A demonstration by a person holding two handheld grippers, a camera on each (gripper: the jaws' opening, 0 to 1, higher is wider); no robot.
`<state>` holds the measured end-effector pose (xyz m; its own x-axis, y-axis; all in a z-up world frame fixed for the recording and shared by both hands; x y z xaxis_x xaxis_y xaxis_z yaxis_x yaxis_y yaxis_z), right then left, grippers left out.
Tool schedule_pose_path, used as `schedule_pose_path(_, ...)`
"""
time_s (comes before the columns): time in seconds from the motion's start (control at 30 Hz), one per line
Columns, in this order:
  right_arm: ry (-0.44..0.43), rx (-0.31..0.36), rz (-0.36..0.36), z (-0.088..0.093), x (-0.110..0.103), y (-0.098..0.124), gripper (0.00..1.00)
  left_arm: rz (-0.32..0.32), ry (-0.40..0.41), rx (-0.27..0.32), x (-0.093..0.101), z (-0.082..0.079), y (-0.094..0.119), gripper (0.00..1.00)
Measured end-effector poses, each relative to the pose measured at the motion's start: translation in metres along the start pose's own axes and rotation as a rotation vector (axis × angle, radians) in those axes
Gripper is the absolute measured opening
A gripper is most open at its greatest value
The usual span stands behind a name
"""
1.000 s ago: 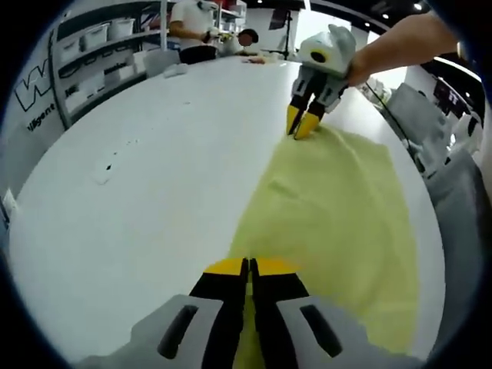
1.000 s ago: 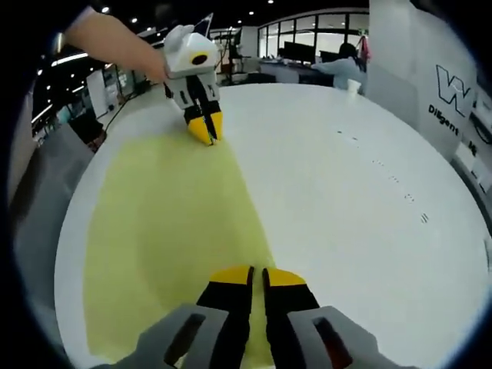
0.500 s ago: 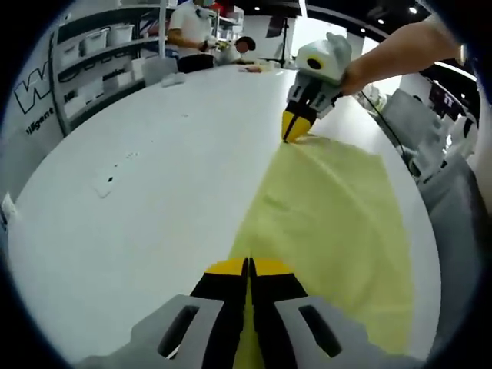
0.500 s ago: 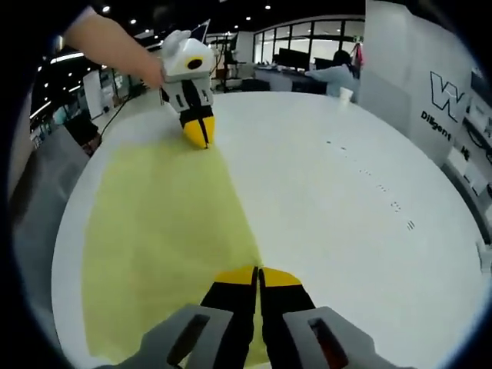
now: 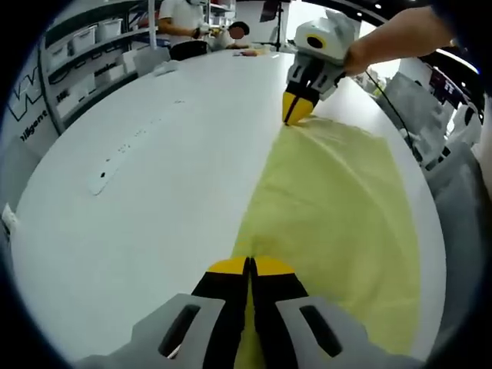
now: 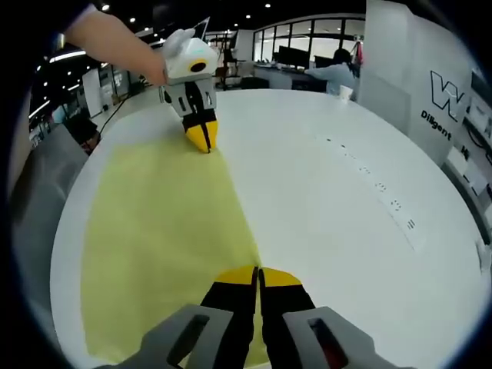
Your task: Fold the garment on the visible template until the final outline fits inside the template.
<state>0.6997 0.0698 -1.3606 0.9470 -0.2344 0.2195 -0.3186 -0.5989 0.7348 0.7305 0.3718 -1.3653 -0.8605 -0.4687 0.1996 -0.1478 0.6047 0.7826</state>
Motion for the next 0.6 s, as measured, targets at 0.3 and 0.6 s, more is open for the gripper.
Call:
schedule_pose_path(0.3,-0.031,0.006,0.04,0.0,0.006,-0.004,0.0,-0.087,0.089,0.03,-0.005,-0.003,0.008,0.04)
schedule_pose_path(0.6,-0.078,-0.061,0.095,-0.001,0.008,-0.016,0.0,-0.153,0.141,0.025,-0.009,-0.009,0.001,0.08)
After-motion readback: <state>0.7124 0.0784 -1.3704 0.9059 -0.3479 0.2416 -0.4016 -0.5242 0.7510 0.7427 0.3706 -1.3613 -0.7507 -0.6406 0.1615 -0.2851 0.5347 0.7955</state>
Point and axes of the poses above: the point that each gripper's makers call its tool centre point, and the gripper's own axes: y roughly backward along the fingers, x roughly to its right, z roughly out of its underside, the point moved 10 cm from there along y, roughly backward along the fingers, and after that the axes turned 15 degrees about y, right-handed, at the moved point
